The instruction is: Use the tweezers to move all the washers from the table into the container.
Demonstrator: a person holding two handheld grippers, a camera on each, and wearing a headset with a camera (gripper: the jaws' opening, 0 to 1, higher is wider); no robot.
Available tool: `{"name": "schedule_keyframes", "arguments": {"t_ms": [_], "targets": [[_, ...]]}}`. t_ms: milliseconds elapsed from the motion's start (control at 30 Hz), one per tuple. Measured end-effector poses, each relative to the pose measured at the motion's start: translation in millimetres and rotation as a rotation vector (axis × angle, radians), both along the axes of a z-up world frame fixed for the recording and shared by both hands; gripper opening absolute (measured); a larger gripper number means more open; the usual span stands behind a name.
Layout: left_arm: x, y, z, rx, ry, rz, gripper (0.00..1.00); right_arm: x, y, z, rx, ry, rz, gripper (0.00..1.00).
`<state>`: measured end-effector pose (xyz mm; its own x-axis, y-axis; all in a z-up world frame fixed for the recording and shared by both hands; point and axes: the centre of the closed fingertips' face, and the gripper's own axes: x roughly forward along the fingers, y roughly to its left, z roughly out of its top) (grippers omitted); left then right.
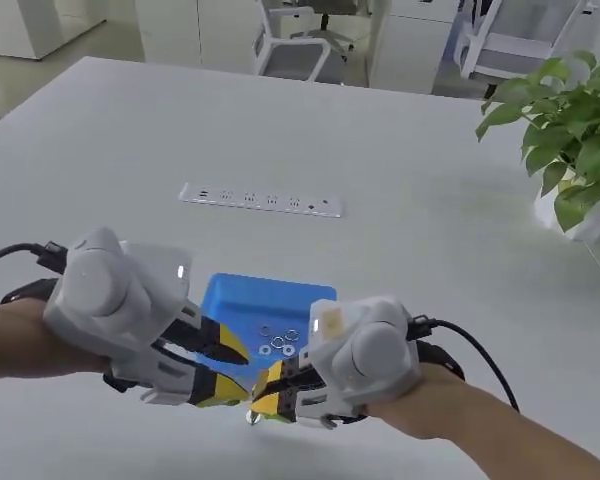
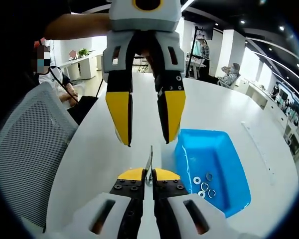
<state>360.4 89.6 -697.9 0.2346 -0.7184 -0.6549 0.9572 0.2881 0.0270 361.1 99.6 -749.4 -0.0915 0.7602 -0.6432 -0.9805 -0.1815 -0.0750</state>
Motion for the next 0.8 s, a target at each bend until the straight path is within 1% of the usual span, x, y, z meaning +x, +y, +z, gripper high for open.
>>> {"name": "schedule_keyframes", "arguments": {"t_ms": [33, 167, 267, 333, 400, 467, 567, 800], "targets": [[-0.6, 0.6, -0.2, -0.004, 0.002, 0.005, 0.29, 0.2, -0.2, -0.3, 0.0, 0.0, 0.0, 0.05], [-4.3, 4.1, -2.5, -0.017, 0.016, 0.027, 0.33, 0.3, -0.8, -0.4, -0.002, 0.0, 0.0, 0.05], [-5.5, 6.0, -4.3, -0.025, 0.026, 0.049, 0.42, 0.1, -0.9, -0.3, -0.005, -0.004, 0.004, 0.05], [-6.0, 8.0, -5.2, -0.031, 0.027, 0.066, 0.44, 0.3, -0.9, -0.4, -0.006, -0.004, 0.005, 0.05], [-7.3, 9.9, -5.8, -0.043, 0.036, 0.084, 0.47, 0.4, -0.9, -0.3, -0.007, -0.004, 0.006, 0.05], [-8.7, 11.1, -5.6, -0.06, 0.038, 0.098, 0.5, 0.3, -0.8, -0.3, -0.007, -0.005, 0.008, 0.05], [-10.4, 14.0, -6.8, -0.073, 0.045, 0.117, 0.54, 0.2, -1.0, -0.3, -0.009, -0.005, 0.009, 0.05], [-10.1, 22.2, -7.7, -0.109, 0.039, 0.171, 0.7, -1.0, -3.7, 0.2, -0.018, -0.012, 0.022, 0.06]]}}
